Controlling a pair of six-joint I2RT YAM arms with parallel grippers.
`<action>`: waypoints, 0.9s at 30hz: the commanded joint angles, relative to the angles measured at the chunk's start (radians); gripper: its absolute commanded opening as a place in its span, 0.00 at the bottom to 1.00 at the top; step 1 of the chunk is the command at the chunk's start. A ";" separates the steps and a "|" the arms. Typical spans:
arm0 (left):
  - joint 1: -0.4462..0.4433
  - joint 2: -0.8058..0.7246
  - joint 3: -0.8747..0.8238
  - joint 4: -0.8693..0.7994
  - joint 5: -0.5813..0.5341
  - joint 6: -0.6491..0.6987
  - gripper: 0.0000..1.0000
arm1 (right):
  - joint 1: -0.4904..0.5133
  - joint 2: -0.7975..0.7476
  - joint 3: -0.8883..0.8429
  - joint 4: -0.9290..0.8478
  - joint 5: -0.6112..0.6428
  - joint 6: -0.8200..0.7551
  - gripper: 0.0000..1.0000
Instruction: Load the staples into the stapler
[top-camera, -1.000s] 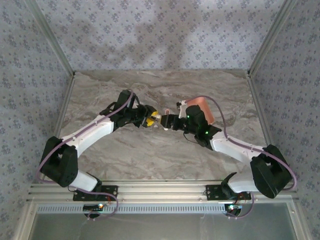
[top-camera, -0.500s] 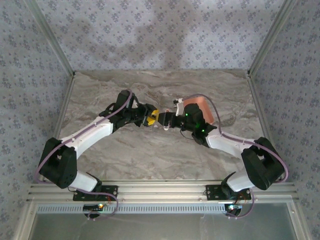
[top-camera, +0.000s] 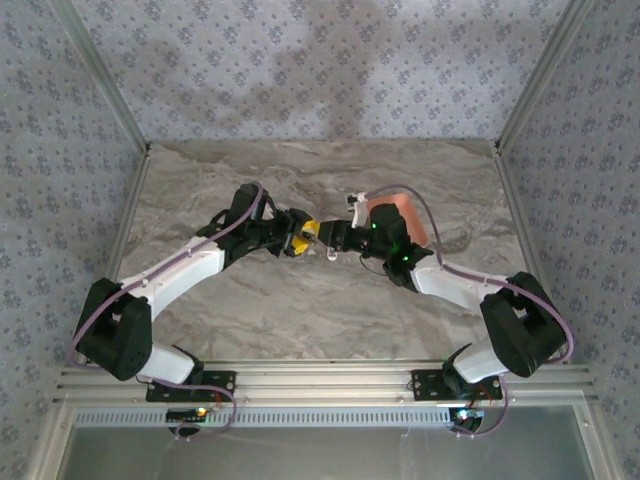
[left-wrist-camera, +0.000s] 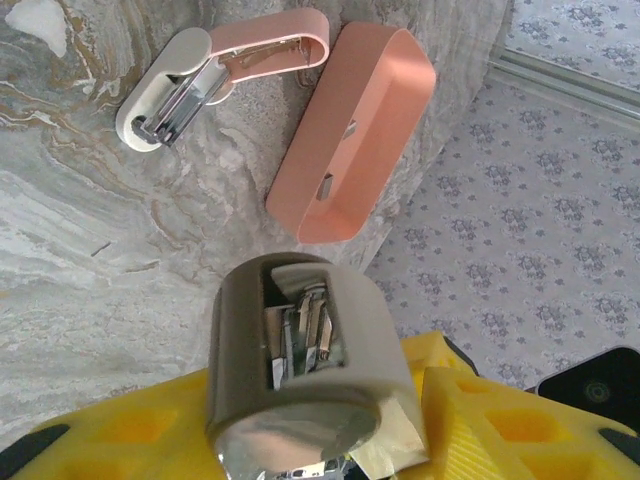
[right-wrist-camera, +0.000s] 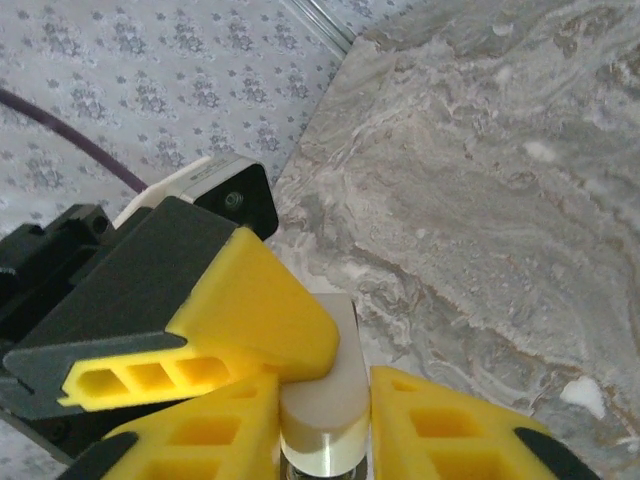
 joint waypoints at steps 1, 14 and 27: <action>-0.007 -0.041 -0.007 0.041 0.018 -0.013 0.50 | 0.000 -0.012 0.032 -0.042 -0.004 -0.014 0.36; -0.007 -0.044 -0.016 0.068 0.020 -0.025 0.51 | -0.001 0.006 0.033 0.011 -0.014 0.009 0.20; -0.007 -0.047 -0.020 -0.064 -0.044 0.074 0.78 | 0.030 -0.076 0.022 -0.193 0.205 -0.043 0.15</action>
